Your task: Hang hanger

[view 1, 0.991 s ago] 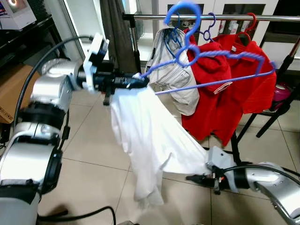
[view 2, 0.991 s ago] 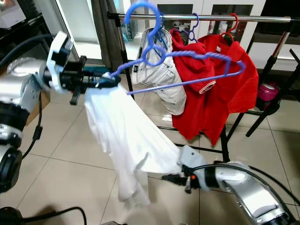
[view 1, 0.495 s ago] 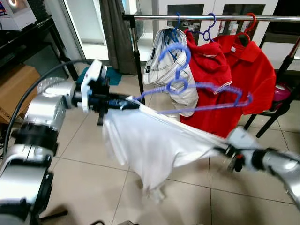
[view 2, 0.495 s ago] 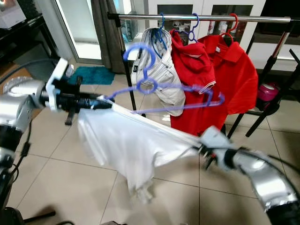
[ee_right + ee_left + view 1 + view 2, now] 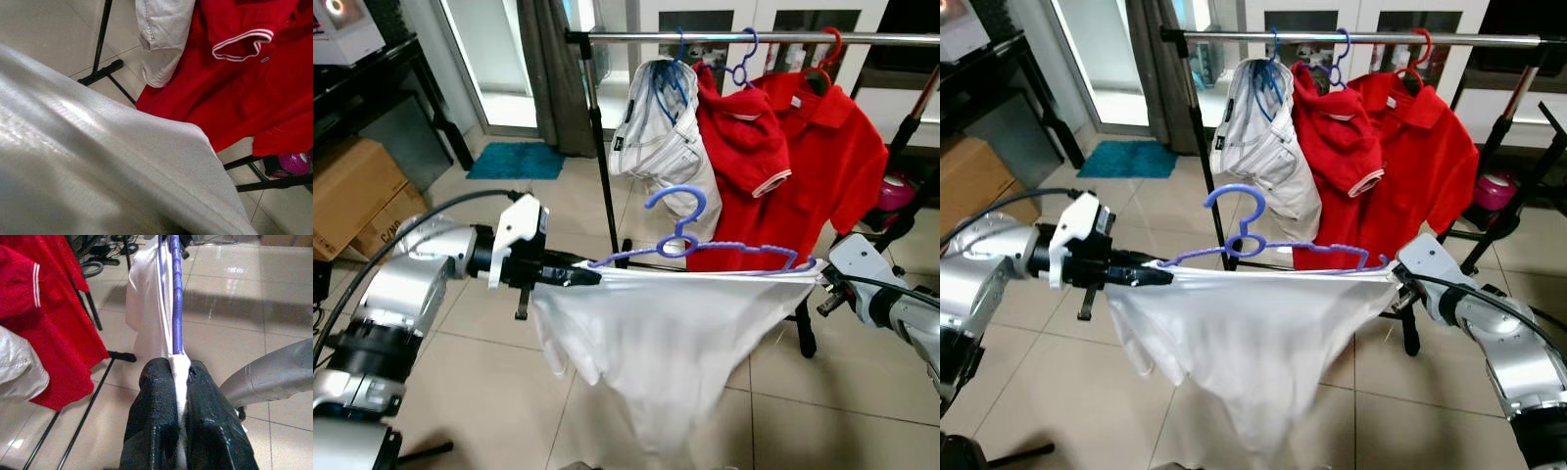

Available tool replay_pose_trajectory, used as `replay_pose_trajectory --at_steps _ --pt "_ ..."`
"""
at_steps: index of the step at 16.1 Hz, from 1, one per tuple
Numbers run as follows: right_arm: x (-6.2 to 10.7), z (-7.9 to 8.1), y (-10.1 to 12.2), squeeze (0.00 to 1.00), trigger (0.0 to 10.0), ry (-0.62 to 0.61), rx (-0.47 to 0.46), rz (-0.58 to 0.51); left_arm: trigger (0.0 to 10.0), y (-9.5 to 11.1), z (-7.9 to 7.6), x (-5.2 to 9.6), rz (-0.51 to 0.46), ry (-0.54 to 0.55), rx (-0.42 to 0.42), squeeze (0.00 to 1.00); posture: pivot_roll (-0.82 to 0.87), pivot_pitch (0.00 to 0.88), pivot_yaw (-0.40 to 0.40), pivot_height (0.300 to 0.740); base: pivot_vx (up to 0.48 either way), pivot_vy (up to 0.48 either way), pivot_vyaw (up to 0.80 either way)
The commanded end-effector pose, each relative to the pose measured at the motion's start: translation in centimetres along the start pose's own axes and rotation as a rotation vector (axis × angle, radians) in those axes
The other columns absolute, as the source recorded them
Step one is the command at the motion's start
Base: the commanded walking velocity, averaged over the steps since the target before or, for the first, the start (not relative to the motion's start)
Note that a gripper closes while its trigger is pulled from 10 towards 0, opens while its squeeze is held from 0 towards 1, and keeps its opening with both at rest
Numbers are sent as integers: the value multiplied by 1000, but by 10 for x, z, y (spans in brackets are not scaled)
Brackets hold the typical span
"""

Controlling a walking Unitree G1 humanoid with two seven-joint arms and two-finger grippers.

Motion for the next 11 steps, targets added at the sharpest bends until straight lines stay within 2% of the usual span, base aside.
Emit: replay_pose_trajectory --at_steps 1,4,7,10,11 --pt "17 -41 -6 0 0 -171 -14 45 0 -8 1 22 101 51 15 0 -239 8 99 740 0 0 0" --pt "17 -45 8 0 0 -175 -1 6 0 -20 -7 23 215 63 31 0 -238 9 94 740 0 0 0" --pt "17 -51 9 0 0 -182 5 9 0 -13 -20 14 149 -13 57 0 -242 5 94 740 0 0 0" --pt "18 -55 8 0 0 -182 6 19 0 -2 -20 11 85 -5 45 0 -244 0 89 740 0 0 0" --pt "18 -56 8 0 0 -181 5 20 0 -3 -21 12 104 -12 45 0 -244 0 88 740 0 0 0"
Point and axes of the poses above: a point about 5 cm out from each wrist's last joint towards the gripper, its own x axis pointing back from the gripper into the wrist, its own y axis along the axis of the wrist's last joint, z = x × y, the point moved 2 cm from there along -x, pointing out of the wrist towards the gripper, and after that the axes turned 12 degrees about -x, right-handed, at the moved point
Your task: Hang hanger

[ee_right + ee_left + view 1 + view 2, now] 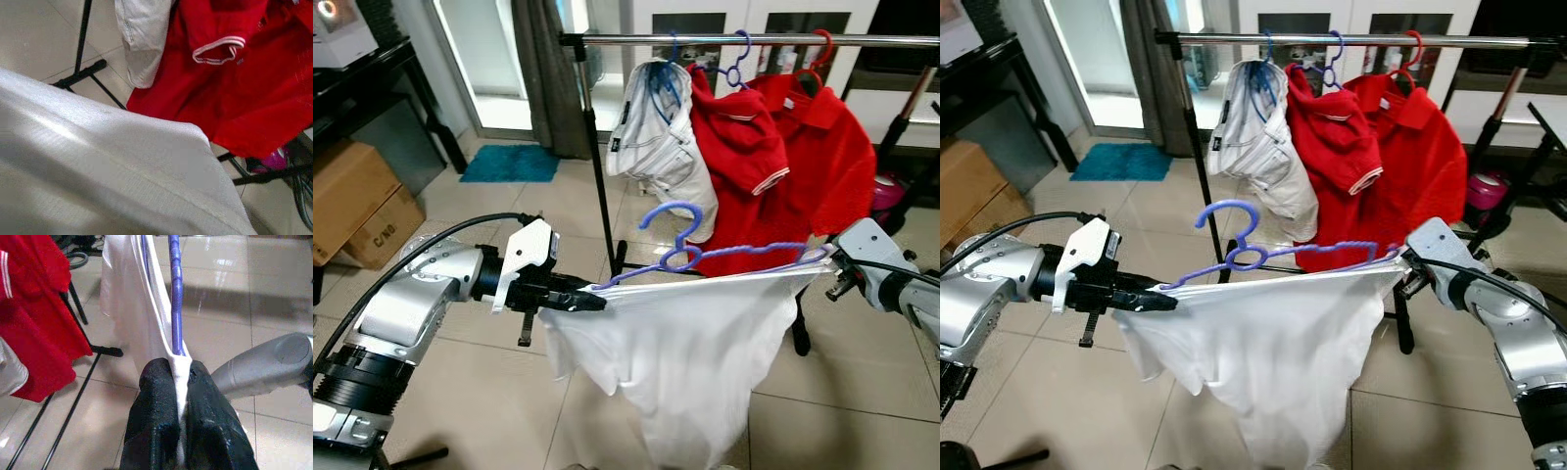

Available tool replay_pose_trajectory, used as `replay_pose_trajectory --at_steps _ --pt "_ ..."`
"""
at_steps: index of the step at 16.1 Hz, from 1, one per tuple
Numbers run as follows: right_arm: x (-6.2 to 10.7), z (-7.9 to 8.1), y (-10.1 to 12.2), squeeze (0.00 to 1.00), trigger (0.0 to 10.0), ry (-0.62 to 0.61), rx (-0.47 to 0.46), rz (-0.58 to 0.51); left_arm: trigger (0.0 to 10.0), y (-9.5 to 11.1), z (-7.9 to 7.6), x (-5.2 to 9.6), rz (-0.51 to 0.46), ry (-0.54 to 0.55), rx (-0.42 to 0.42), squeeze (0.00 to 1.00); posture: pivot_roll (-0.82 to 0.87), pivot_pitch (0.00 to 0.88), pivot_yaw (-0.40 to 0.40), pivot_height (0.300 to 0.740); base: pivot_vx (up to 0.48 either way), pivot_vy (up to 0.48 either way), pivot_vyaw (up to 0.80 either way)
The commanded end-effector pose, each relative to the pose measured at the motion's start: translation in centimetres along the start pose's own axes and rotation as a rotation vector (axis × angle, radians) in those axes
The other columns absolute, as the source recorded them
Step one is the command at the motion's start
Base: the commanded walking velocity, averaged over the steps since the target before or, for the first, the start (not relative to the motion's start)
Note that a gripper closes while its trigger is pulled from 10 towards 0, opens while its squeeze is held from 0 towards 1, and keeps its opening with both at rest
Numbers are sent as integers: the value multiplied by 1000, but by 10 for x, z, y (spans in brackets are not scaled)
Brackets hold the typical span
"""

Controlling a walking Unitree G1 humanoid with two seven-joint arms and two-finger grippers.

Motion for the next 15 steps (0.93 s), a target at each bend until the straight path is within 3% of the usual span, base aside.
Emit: replay_pose_trajectory --at_steps 1,10,11,12,15 --pt "17 -41 -1 0 0 -147 -13 34 0 -13 -3 23 117 27 32 0 -246 0 87 740 0 0 0" --pt "16 -49 14 0 0 -154 2 -11 0 -52 -14 29 394 4 35 0 -245 0 75 740 0 0 0" --pt "15 -50 20 0 0 -156 8 -27 0 -65 -18 35 519 -14 26 0 -243 0 72 740 0 0 0" --pt "14 -49 24 0 0 -152 12 -38 0 -69 -16 37 553 6 -1 0 -242 0 69 740 0 0 0" --pt "11 -42 31 0 0 -118 14 -64 0 -72 -9 36 583 51 -23 0 -241 0 64 740 0 0 0"
Point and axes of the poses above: a point about 5 cm out from each wrist's last joint towards the gripper, its own x axis pointing back from the gripper into the wrist, its own y axis along the axis of the wrist's last joint, z = x × y, the point moved 2 cm from there along -x, pointing out of the wrist towards the gripper, and after that the axes turned 12 degrees about -x, right-handed, at the moved point
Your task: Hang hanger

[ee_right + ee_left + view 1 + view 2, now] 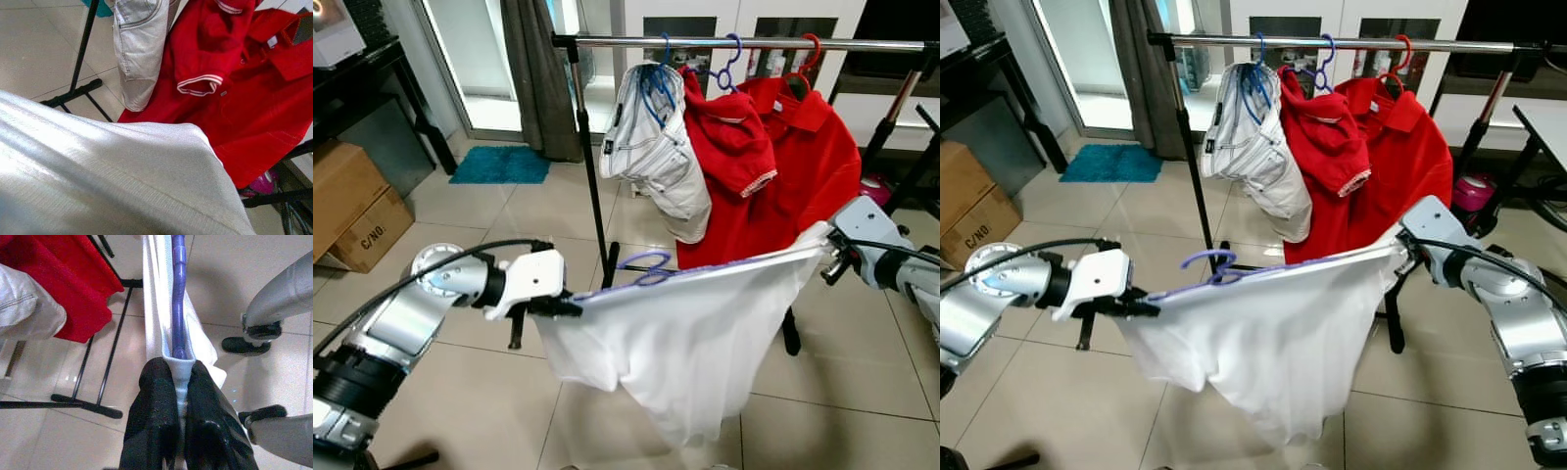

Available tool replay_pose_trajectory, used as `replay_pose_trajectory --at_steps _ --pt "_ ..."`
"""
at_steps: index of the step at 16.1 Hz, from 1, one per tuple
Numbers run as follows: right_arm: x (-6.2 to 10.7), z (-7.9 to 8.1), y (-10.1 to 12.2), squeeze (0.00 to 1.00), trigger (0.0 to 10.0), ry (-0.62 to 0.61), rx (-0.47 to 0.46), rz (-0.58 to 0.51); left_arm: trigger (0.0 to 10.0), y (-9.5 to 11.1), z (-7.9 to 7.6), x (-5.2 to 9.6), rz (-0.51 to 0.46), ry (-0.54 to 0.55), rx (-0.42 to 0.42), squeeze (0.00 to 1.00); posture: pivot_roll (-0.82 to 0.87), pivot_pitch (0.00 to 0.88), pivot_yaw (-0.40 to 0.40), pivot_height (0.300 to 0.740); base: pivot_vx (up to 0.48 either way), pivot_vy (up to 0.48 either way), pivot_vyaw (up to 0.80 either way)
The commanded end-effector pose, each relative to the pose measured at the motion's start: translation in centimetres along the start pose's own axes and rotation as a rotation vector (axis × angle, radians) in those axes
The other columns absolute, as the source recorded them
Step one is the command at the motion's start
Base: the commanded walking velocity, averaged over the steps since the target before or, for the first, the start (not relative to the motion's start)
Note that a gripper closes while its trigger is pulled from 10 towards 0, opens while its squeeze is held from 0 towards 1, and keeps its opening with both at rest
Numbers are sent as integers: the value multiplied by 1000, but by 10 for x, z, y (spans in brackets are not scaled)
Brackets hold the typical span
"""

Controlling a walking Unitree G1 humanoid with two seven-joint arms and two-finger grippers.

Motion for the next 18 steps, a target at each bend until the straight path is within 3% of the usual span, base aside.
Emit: replay_pose_trajectory --at_steps 1,3,4,5,8,10,13,17,18 --pt "14 -31 4 0 0 -124 -20 15 0 -36 -6 14 162 29 87 0 -241 0 63 740 0 0 0" --pt "8 -20 12 0 0 -69 -4 -6 0 -31 0 8 124 45 54 0 -239 0 56 740 0 0 0" --pt "1 -5 17 0 0 -12 18 -21 0 -24 3 2 65 37 41 0 -240 0 55 740 0 0 0" --pt "-1 0 18 0 0 4 25 -25 0 -22 5 1 52 39 38 0 -242 0 55 740 0 0 0" --pt "-11 35 30 0 0 137 78 -45 0 -21 18 -4 59 18 28 0 -242 0 62 740 0 0 0" --pt "-10 44 29 0 0 182 104 -20 0 -22 25 -2 73 19 25 0 -240 0 65 740 0 0 0" --pt "-12 53 24 0 0 210 116 15 0 -7 34 -10 15 23 -17 0 -243 0 71 740 0 0 0" --pt "-18 76 38 0 0 273 88 -19 0 13 30 -42 -51 -55 -69 0 -244 0 73 740 0 0 0" --pt "-18 77 39 0 0 274 88 -20 0 15 29 -44 -59 -59 -67 0 -244 0 73 740 0 0 0"
Point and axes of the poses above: a point about 5 cm out from each wrist's last joint towards the gripper, its own x axis pointing back from the gripper into the wrist, its own y axis along the axis of the wrist's last joint, z = x × y, the point moved 2 cm from there along -x, pointing out of the wrist towards the gripper, and after that the axes turned 12 degrees about -x, right-handed, at the moved point
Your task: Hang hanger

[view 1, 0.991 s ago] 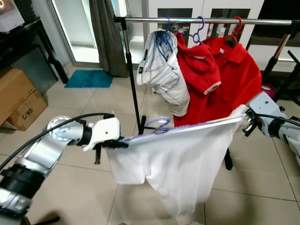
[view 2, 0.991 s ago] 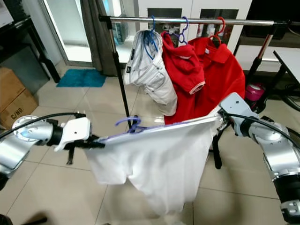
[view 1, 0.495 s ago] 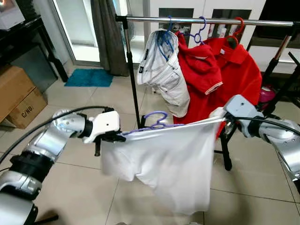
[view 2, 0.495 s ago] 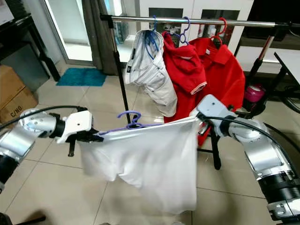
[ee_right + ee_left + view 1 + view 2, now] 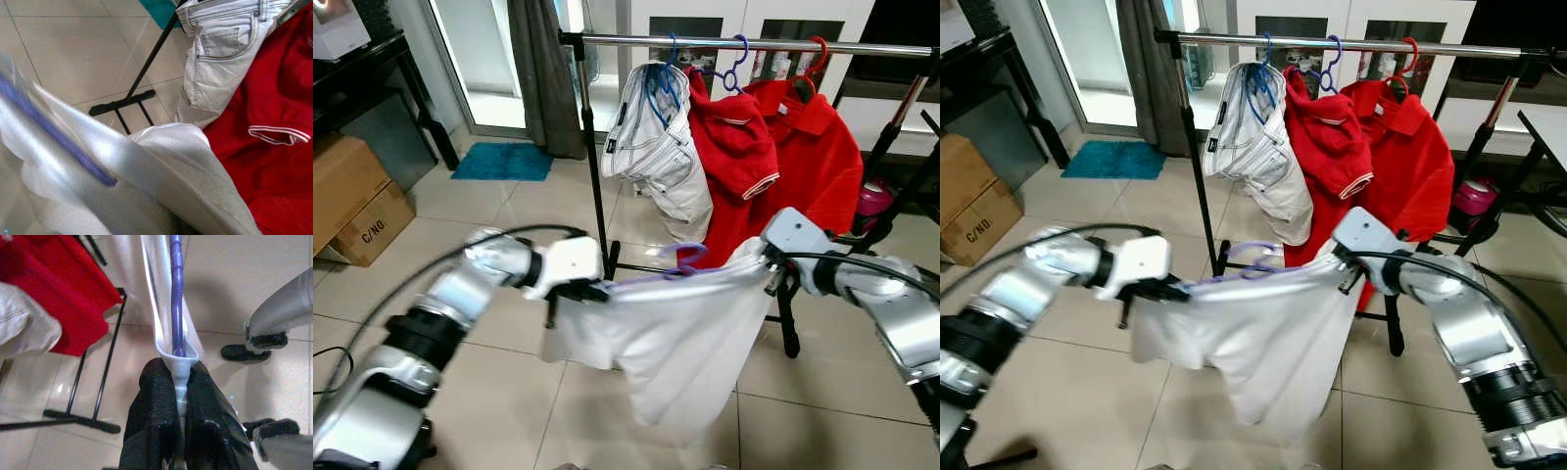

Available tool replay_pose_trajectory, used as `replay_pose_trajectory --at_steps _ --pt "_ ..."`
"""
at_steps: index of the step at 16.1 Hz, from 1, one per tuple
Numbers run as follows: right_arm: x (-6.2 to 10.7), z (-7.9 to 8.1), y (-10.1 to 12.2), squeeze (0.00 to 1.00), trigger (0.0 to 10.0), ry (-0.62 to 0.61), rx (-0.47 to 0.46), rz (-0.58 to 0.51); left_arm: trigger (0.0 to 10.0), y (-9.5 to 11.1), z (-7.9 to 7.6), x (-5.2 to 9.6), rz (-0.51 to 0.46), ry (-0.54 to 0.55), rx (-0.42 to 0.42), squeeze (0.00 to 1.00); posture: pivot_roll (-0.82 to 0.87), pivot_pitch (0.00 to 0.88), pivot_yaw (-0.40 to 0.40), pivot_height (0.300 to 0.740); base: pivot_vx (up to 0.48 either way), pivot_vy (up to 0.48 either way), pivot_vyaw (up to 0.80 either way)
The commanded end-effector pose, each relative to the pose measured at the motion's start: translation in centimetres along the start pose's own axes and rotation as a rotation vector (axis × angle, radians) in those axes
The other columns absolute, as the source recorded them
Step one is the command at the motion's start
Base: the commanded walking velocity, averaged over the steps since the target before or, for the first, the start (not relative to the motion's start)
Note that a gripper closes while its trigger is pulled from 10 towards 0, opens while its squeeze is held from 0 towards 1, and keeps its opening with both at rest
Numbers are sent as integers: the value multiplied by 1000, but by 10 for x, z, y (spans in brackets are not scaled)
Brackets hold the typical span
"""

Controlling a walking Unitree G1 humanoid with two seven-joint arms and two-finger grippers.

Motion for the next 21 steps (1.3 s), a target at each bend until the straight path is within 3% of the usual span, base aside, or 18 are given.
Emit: replay_pose_trajectory --at_steps 1,3,7,9,10,11,13,15,18,21 --pt "-1 4 12 0 0 13 36 -27 0 4 3 -2 1 -1 -24 0 -245 0 75 740 0 0 0" --pt "1 0 9 0 0 -9 28 -13 0 3 2 -5 13 -4 -24 0 -246 0 75 740 0 0 0" --pt "15 -25 8 0 0 -129 9 -35 0 -15 -4 -2 113 -5 -9 0 -247 0 78 740 0 0 0" --pt "20 -34 17 0 0 -176 4 -91 0 -20 4 -4 149 104 13 0 -248 0 77 740 0 0 0" --pt "22 -34 17 0 0 -171 1 -90 0 -14 16 -6 115 227 15 0 -250 0 77 740 0 0 0" --pt "22 -32 16 0 0 -156 3 -80 0 -9 20 -7 76 260 9 0 -250 0 77 740 0 0 0" --pt "17 -19 11 0 0 -94 10 -57 0 5 20 -10 -52 257 0 0 -248 0 75 740 0 0 0" --pt "15 -13 10 0 0 -66 11 -52 0 10 18 -11 -102 242 12 0 -248 0 76 740 0 0 0" --pt "14 -8 10 0 0 -30 35 -38 0 5 11 -13 -70 165 37 0 -247 0 79 740 0 0 0" --pt "17 -3 12 0 0 0 51 -22 0 -11 14 -9 22 199 101 0 -244 0 80 740 0 0 0"
Point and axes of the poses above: a point about 5 cm out from each wrist's last joint towards the gripper, its own x axis pointing back from the gripper into the wrist, its own y axis along the axis of the wrist's last joint, z = x × y, the point moved 2 cm from there along -x, pointing out of the wrist towards the gripper, and after that the axes turned 12 degrees about -x, right-handed, at the moved point
